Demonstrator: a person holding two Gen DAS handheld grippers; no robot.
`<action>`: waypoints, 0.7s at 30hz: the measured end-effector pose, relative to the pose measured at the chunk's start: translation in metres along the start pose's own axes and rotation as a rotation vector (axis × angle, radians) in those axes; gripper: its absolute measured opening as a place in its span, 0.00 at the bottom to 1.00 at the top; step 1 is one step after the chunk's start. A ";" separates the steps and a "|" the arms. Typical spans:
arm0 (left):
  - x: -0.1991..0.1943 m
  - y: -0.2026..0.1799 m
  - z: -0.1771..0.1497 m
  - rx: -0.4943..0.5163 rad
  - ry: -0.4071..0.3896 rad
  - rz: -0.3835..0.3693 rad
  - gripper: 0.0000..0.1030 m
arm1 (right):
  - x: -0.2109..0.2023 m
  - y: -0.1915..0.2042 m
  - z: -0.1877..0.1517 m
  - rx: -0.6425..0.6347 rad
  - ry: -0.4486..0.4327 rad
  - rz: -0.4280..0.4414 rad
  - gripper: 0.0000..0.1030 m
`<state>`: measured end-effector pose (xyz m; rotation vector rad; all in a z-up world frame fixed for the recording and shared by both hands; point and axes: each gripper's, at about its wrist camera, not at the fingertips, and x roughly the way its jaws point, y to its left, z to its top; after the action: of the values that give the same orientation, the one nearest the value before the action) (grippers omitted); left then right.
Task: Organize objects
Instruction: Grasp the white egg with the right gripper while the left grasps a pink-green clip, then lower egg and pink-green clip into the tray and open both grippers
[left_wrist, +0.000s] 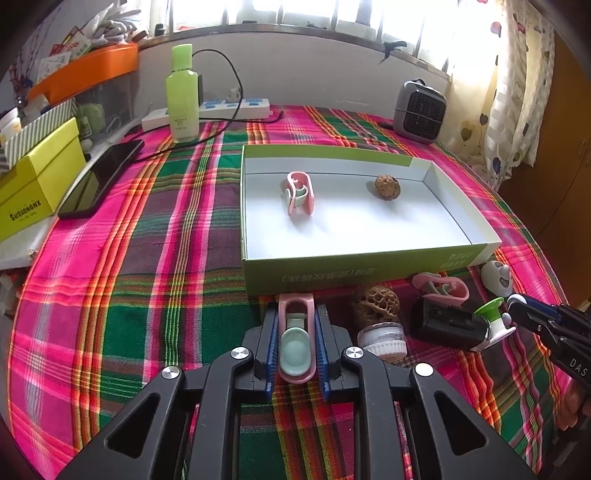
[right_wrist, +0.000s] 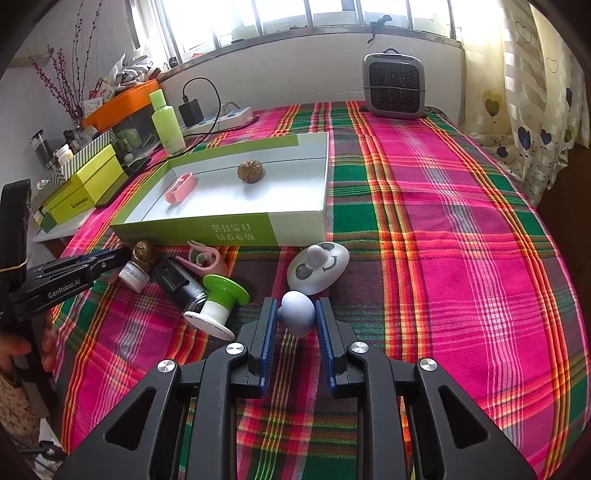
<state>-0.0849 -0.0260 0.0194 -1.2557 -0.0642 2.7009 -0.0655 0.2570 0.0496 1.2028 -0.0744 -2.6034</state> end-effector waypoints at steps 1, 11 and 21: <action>-0.001 0.000 0.000 0.000 -0.002 -0.001 0.16 | -0.001 0.001 0.000 -0.001 -0.002 0.001 0.22; -0.014 -0.012 0.002 0.019 -0.018 -0.007 0.16 | -0.009 0.003 0.005 -0.014 -0.025 0.006 0.22; -0.025 -0.022 0.010 0.034 -0.047 -0.020 0.16 | -0.015 0.011 0.016 -0.041 -0.053 0.020 0.22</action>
<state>-0.0737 -0.0080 0.0470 -1.1759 -0.0356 2.7027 -0.0658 0.2494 0.0729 1.1134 -0.0433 -2.6063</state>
